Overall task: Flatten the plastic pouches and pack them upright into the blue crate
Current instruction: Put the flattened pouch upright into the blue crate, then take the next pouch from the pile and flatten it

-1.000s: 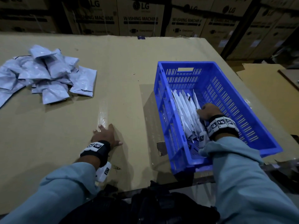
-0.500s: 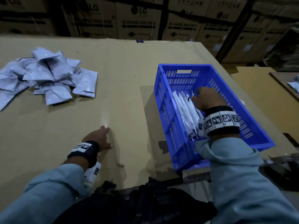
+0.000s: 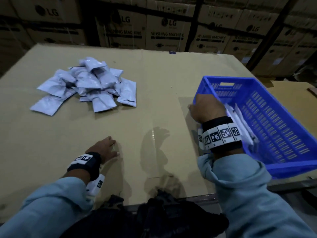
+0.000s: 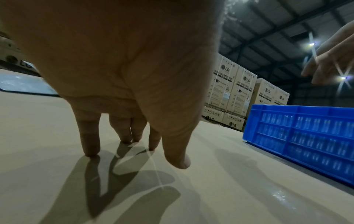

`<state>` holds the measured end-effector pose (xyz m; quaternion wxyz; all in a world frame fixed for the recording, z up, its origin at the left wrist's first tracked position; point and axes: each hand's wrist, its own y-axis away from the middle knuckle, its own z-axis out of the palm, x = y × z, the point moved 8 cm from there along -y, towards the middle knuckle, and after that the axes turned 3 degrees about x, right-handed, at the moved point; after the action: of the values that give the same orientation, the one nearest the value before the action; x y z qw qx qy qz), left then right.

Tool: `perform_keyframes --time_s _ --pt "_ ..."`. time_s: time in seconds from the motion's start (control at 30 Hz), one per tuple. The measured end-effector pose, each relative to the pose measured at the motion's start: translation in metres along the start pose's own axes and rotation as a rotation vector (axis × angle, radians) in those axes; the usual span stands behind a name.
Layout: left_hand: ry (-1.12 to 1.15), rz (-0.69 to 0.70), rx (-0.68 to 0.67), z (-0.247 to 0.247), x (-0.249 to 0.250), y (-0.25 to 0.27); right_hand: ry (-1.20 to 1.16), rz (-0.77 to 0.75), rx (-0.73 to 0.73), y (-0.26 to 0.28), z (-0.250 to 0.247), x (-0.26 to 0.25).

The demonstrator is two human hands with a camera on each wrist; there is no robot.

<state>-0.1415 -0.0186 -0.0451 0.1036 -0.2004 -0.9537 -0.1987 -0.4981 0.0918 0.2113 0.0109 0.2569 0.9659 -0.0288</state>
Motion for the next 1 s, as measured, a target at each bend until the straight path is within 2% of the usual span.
perform_keyframes --time_s 0.33,0.53,0.77,0.87,1.0 --pt "-0.055 -0.076 0.062 -0.062 -0.184 0.014 -0.193 -0.154 -0.151 0.019 0.097 -0.246" --pt "0.014 -0.154 0.282 -0.108 -0.257 0.007 -0.318 -0.22 -0.249 0.032 0.15 -0.356" --pt "-0.049 -0.115 0.278 -0.146 -0.294 -0.05 -0.357 -0.233 -0.264 0.029 0.172 -0.418" --pt "-0.051 -0.096 0.296 -0.155 -0.3 -0.079 -0.361 -0.236 -0.251 0.024 0.176 -0.427" --pt "-0.19 -0.075 0.329 -0.159 -0.315 -0.114 -0.367 -0.213 -0.259 0.014 0.188 -0.427"
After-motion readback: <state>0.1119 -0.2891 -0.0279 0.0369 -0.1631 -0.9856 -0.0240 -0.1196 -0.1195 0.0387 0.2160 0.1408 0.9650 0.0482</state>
